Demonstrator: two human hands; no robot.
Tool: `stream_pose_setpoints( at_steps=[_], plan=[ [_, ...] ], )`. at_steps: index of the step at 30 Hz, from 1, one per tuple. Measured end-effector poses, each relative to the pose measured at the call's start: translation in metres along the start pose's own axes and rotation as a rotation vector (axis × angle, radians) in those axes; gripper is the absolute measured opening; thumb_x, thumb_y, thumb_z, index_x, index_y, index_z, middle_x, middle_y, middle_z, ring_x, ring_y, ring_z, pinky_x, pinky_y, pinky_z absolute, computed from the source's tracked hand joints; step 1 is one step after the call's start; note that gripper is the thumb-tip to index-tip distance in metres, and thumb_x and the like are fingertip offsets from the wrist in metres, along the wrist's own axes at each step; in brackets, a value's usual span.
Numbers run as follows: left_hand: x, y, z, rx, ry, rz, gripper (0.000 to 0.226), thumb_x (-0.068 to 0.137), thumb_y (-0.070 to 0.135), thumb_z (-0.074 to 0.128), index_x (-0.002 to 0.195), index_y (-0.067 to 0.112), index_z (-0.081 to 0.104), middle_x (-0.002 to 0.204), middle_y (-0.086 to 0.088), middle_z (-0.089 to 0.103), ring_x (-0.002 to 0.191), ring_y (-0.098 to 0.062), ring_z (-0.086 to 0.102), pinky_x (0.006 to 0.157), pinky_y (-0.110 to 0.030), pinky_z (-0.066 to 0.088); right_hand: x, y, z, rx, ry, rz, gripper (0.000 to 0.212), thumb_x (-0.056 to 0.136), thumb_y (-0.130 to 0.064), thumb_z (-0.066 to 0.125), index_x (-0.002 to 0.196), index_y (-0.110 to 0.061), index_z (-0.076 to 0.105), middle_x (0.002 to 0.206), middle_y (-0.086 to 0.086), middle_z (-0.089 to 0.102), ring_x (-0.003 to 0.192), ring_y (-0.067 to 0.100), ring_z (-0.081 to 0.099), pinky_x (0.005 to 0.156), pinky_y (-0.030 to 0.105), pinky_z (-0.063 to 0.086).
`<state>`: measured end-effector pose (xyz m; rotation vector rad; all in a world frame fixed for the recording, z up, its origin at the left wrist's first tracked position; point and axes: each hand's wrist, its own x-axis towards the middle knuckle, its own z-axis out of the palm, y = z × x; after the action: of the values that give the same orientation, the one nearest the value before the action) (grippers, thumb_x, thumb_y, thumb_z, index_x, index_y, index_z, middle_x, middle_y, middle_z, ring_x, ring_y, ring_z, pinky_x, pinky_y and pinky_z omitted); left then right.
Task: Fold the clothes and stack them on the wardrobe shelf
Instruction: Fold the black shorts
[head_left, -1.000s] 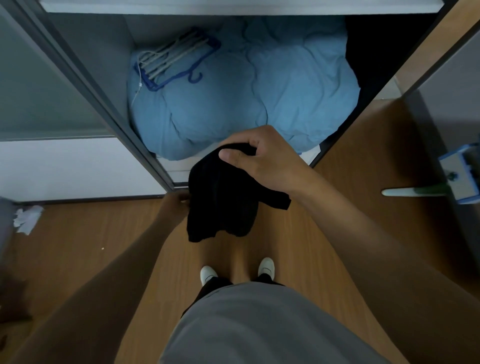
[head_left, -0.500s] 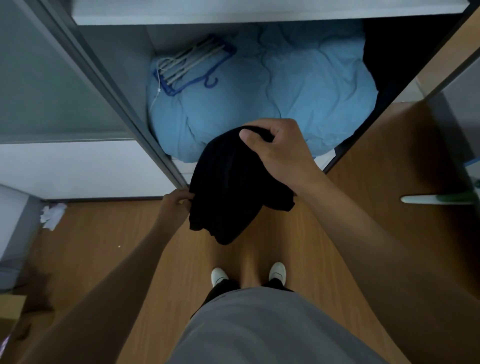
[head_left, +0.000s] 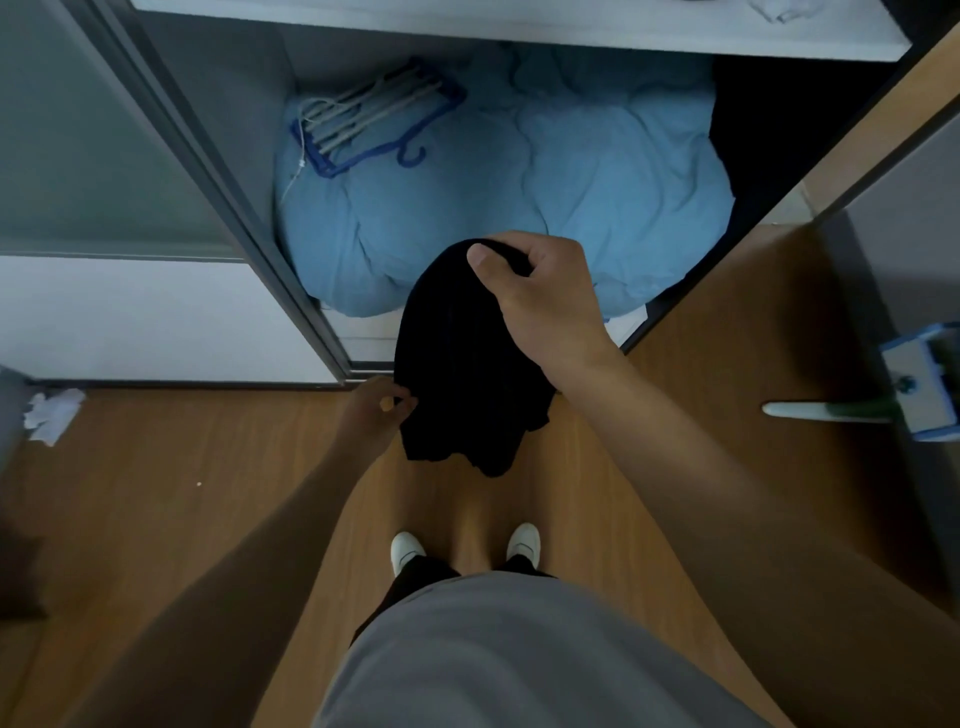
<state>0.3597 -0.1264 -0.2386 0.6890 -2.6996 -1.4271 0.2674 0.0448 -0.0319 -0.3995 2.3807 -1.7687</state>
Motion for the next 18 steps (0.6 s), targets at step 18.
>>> stream_pose_setpoints(
  at_steps=[18],
  plan=[
    [0.037, -0.007, -0.095, -0.156, 0.413, -0.153, 0.016, 0.082, 0.007, 0.061, 0.076, 0.014, 0.048, 0.069, -0.004, 0.049, 0.065, -0.017, 0.047, 0.061, -0.033, 0.044, 0.016, 0.1, -0.051, -0.369, -0.41, -0.023, 0.02, 0.098, -0.011, 0.059, 0.113, -0.015, 0.072, 0.111, -0.003, 0.07, 0.103, 0.003, 0.061, 0.092, 0.012, 0.043]
  ],
)
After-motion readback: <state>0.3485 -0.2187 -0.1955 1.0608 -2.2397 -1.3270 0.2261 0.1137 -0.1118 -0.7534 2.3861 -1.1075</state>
